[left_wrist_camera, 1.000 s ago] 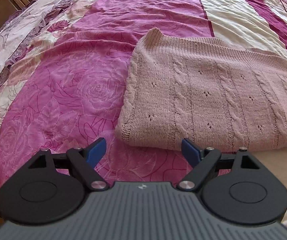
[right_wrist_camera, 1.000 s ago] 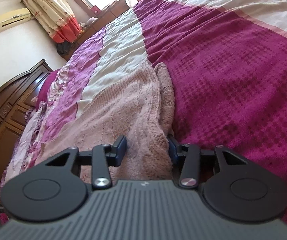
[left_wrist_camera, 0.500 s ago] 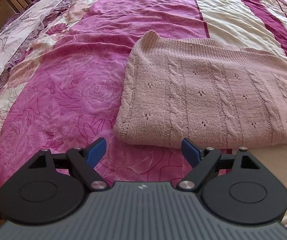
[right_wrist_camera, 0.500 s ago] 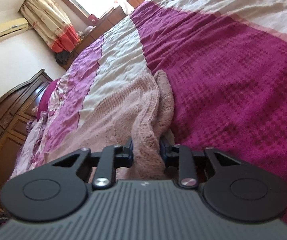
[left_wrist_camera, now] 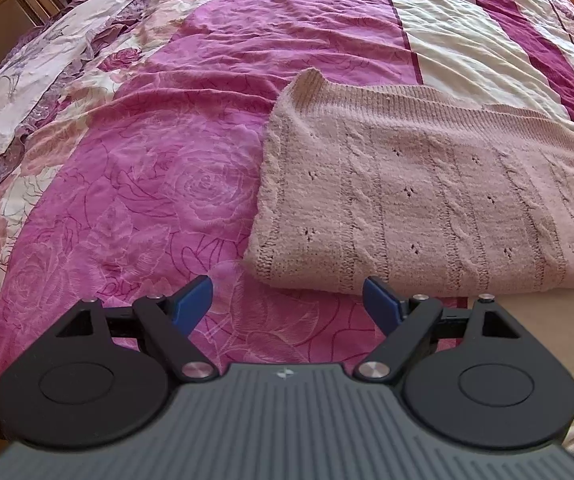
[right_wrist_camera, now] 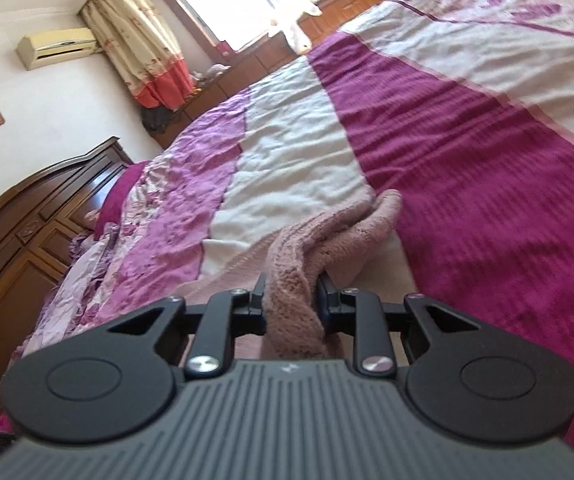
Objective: Fold small clothes
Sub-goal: 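Lift the pinched cardigan edge with the right gripper and fold it over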
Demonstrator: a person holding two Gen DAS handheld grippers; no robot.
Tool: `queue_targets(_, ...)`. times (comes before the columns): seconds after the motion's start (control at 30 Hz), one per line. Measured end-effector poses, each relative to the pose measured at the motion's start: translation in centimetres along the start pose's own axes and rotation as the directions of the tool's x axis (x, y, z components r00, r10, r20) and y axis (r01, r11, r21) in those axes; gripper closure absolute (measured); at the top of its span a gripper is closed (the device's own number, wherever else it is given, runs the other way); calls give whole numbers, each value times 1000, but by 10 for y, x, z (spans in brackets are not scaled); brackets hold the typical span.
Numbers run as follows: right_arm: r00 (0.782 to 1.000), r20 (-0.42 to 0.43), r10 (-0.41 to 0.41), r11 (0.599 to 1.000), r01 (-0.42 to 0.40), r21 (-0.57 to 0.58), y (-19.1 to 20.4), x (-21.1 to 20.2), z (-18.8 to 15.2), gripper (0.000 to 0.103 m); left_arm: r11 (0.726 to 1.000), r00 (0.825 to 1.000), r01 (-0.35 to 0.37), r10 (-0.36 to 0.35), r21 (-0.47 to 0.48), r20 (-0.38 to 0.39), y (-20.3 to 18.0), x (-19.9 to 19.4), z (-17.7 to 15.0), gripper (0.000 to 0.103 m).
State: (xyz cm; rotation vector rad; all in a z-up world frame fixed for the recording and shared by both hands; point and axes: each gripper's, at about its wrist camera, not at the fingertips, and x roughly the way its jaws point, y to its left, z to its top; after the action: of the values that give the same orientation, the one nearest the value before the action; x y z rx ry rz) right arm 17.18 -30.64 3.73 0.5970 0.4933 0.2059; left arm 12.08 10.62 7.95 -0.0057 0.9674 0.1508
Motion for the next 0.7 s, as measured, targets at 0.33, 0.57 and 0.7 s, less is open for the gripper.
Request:
queue_targets(0.33,995,28,93,993,-91,-73,52,3,11,79,999,999,-31,30,26,35,17,-9,11,16)
queue_targets(0.57,983,9,182,973,-178,-144,104,17,12,79,999,999,-35,35,19,38,39,-14,21,16)
queue_targets(0.7,974,-12,226,961,-225,-158,132,28,7,79,999,999,-38,39,-8,33,55,-15,22,16)
